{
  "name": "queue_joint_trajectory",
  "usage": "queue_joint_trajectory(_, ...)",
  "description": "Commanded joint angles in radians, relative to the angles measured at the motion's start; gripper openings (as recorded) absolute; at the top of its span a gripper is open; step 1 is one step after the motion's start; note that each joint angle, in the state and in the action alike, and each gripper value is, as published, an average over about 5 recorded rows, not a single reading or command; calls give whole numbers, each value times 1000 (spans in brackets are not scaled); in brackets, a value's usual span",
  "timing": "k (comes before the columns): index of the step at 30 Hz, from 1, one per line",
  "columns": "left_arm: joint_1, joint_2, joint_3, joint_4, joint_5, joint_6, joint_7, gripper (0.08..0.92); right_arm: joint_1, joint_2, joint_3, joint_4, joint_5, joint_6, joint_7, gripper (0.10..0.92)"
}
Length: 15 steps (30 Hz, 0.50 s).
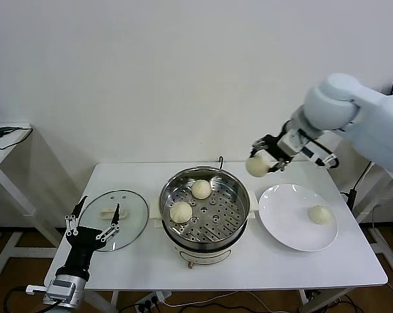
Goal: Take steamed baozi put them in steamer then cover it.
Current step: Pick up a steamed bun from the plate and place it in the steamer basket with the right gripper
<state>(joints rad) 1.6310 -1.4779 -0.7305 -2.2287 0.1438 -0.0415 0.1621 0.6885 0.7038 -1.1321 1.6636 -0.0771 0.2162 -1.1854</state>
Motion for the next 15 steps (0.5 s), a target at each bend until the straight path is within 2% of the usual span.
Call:
queue_joint_trajectory(1,1,1,-19,-1,-6,0,2,823,66,168,-174,4,-77,214,110,668)
queue_joint_trajectory(15,-16,1,-54,12,-30,2,8,823,-57,289,-180,2,-130,260,162,668)
